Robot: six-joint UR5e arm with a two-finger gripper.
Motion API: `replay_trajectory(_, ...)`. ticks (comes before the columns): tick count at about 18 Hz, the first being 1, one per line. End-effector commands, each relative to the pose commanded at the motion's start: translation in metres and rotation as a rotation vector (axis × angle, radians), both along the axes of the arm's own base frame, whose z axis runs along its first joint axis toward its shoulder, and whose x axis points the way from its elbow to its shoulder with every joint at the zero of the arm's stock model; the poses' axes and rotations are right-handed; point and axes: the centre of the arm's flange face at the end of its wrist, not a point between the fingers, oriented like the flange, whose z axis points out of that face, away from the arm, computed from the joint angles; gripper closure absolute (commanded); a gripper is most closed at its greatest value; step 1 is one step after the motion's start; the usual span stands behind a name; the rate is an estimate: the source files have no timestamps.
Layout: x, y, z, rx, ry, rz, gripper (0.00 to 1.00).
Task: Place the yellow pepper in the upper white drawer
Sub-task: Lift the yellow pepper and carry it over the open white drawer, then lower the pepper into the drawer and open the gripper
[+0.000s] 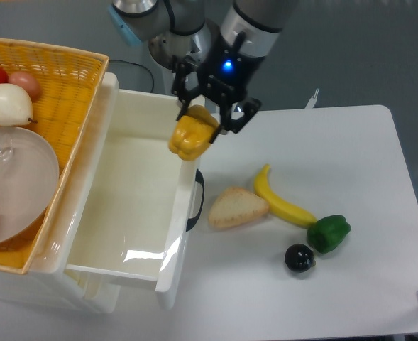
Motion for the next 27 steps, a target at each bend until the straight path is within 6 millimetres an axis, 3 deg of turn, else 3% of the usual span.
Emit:
replay_trajectory(3,0.010,0.001,-0.020,-0.044,-0.022,-0.010,0.85)
replay_trajectory(5,0.024,0.007,-0.021,-0.047,-0.016,-0.033,0.85)
replay_trajectory(17,0.025,0.029,-0.040,-0.059,-0.036,-0.042,0.74)
replay_trajectory(20,0.030,0.037,-0.042,-0.054,-0.026,-0.060,0.64)
replay_trajectory(21,0.030,0.038,-0.043,-0.052,-0.023,-0.063,0.52)
replay_trajectory(22,0.030,0.039,-0.042,-0.051,-0.024,-0.064,0.50)
replay_trajectory(23,0.030,0.039,-0.042,-0.049,-0.022,-0.068,0.42)
replay_trajectory(24,0.030,0.040,-0.042,-0.042,-0.017,-0.072,0.17)
replay_trajectory(25,0.030,0.041,-0.041,-0.032,-0.006,-0.075,0.02)
replay_trajectory(27,0.034,0.044,-0.039,-0.028,-0.001,-0.079,0.00)
